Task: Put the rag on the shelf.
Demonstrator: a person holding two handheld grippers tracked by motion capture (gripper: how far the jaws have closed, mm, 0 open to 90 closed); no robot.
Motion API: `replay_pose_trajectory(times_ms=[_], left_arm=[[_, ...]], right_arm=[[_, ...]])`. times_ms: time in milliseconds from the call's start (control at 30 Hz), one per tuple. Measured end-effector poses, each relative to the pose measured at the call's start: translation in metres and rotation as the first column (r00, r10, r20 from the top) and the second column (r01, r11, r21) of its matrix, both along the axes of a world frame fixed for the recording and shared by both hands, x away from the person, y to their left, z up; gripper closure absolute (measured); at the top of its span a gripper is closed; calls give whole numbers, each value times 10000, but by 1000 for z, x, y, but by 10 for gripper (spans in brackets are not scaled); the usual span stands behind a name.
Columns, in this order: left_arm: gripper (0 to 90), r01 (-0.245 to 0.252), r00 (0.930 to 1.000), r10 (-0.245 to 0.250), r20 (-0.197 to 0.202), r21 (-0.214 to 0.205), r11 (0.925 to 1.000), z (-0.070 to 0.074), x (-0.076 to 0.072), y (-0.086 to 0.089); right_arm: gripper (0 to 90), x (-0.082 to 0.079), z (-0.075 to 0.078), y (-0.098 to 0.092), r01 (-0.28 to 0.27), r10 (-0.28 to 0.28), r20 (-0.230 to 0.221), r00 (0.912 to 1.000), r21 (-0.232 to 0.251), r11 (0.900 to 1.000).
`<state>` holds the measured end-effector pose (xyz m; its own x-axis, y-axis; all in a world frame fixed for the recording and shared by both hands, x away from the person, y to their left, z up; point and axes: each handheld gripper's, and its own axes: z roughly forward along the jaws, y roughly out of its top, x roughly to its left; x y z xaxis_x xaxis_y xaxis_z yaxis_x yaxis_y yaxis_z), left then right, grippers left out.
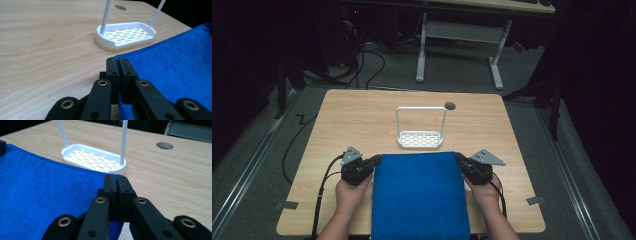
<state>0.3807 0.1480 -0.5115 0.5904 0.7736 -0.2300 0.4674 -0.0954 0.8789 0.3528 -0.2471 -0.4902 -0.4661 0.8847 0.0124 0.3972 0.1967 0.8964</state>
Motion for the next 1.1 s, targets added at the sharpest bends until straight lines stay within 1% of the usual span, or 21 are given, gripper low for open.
replay_pose_trajectory(times_ms=[67, 133, 167, 267, 300, 333, 367, 433, 467, 533, 567, 633, 733, 800, 833, 900, 933, 967, 1033, 1067, 1100], left_arm=[[876, -22, 9999, 24, 125, -178, 9998, 5, -2, 0], [876, -39, 9998, 43, 192, -220, 9998, 8, -4, 1], [876, -95, 9995, 104, 309, -310, 9995, 12, -5, 2], [876, -115, 9982, 133, 578, -300, 9995, 21, -6, 2], [876, -121, 9976, 135, 681, -208, 9997, 24, -6, 2], [877, -121, 9976, 135, 681, -208, 9997, 24, -6, 2], [877, -148, 9963, 159, 839, -141, 9998, 30, -6, 2], [878, -146, 9959, 163, 892, -198, 9997, 33, -6, 3], [878, -155, 9953, 178, 954, -249, 9996, 36, -5, 3], [878, -178, 9944, 201, 1038, -228, 9996, 41, -5, 4], [878, -225, 9936, 253, 1099, -269, 9994, 46, -3, 5], [878, -262, 9922, 305, 1209, -372, 9990, 51, -3, 6], [878, -330, 9884, 400, 1465, -495, 9982, 63, -1, 8], [879, -344, 9874, 420, 1526, -519, 9981, 65, -1, 8], [878, -367, 9850, 460, 1665, -584, 9976, 72, 1, 8], [879, -407, 9820, 515, 1816, -627, 9972, 80, 3, 8], [878, -407, 9820, 515, 1816, -627, 9972, 80, 3, 8], [878, -432, 9803, 552, 1899, -669, 9968, 84, 4, 8], [879, -440, 9770, 573, 2055, -691, 9966, 92, 5, 9], [879, -468, 9751, 613, 2132, -722, 9963, 96, 6, 9], [880, -462, 9729, 616, 2227, -734, 9962, 102, 7, 10]], right_arm=[[882, -3, 5, 0, -6, 4, 207, 9998, 113, 9999], [882, -4, 7, 0, -4, 0, 285, 9996, 150, 9999], [882, -6, 11, 0, -20, 11, 449, 9990, 197, 9998], [882, -8, 17, 0, -29, 14, 578, 9983, 258, 9997], [882, -9, 19, -1, -8, -11, 716, 9974, 261, 9997], [882, -9, 19, -1, -8, -11, 716, 9974, 261, 9997], [882, -10, 25, -1, -56, 31, 866, 9962, 284, 9996], [882, -9, 30, -2, -26, -18, 1024, 9947, 431, 9991], [882, -9, 30, -2, -26, -18, 1024, 9947, 431, 9991], [882, -7, 36, -2, 25, -81, 1153, 9933, 490, 9988], [882, -6, 41, -1, -17, -46, 1306, 9914, 482, 9988], [883, -4, 47, -1, -36, -44, 1394, 9902, 570, 9984], [883, -2, 55, 1, -24, -79, 1562, 9877, 653, 9979], [883, 0, 60, 1, -13, -100, 1745, 9846, 645, 9979], [883, 0, 64, 2, -26, -95, 1883, 9821, 637, 9980], [883, 1, 69, 3, 6, -140, 1953, 9806, 685, 9977], [883, 2, 72, 4, 2, -140, 2040, 9789, 674, 9977], [883, 2, 72, 4, 2, -140, 2040, 9789, 674, 9977], [883, 4, 82, 5, 5, -172, 2205, 9752, 753, 9972], [883, 4, 82, 5, 5, -172, 2205, 9752, 753, 9972], [883, 5, 87, 5, -17, -164, 2312, 9728, 780, 9970]])
